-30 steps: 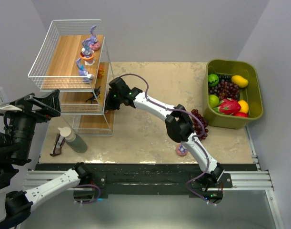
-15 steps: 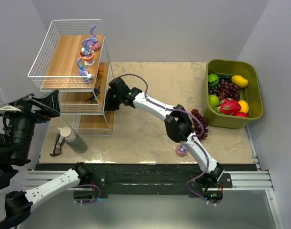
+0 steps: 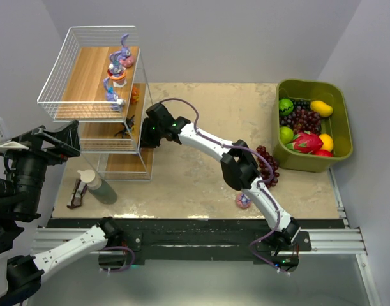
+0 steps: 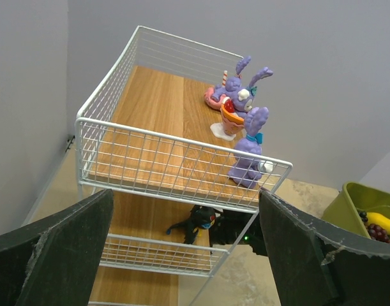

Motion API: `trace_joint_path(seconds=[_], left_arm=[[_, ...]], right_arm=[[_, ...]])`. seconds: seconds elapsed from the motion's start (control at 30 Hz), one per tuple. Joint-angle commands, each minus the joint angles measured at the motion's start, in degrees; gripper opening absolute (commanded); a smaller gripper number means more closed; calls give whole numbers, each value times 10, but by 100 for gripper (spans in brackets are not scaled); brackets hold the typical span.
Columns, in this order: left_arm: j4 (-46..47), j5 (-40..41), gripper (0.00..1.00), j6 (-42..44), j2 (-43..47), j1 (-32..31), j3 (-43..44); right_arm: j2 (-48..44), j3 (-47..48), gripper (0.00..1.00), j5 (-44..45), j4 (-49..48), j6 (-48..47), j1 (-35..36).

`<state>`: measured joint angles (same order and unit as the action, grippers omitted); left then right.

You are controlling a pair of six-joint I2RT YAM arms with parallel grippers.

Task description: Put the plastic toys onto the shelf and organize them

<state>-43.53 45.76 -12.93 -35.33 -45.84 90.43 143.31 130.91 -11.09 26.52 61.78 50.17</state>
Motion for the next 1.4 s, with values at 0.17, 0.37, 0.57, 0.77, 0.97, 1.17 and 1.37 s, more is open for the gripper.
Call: trace_joint_path(seconds=[0.17, 0.37, 0.57, 0.77, 0.97, 1.17, 1.37], left_arm=[[4, 9, 100, -9, 2, -2, 10], [5, 9, 99, -8, 1, -1, 10], [5, 9, 100, -5, -1, -2, 11], [5, 10, 99, -3, -3, -2, 11], [5, 13, 100, -3, -3, -2, 10], [4, 16, 100, -3, -2, -1, 8], [5, 17, 99, -3, -1, -2, 6]], right_arm=[[-20, 2, 44, -11, -31, -40, -2], [-32, -20, 45, -24, -81, -59, -2], [-34, -25, 38, -25, -126, -90, 1], [-39, -32, 36, -18, -158, -133, 4], [-46, -53, 33, -28, -197, -156, 6], [-51, -69, 30, -45, -219, -165, 8], [-64, -87, 31, -47, -239, -169, 9]])
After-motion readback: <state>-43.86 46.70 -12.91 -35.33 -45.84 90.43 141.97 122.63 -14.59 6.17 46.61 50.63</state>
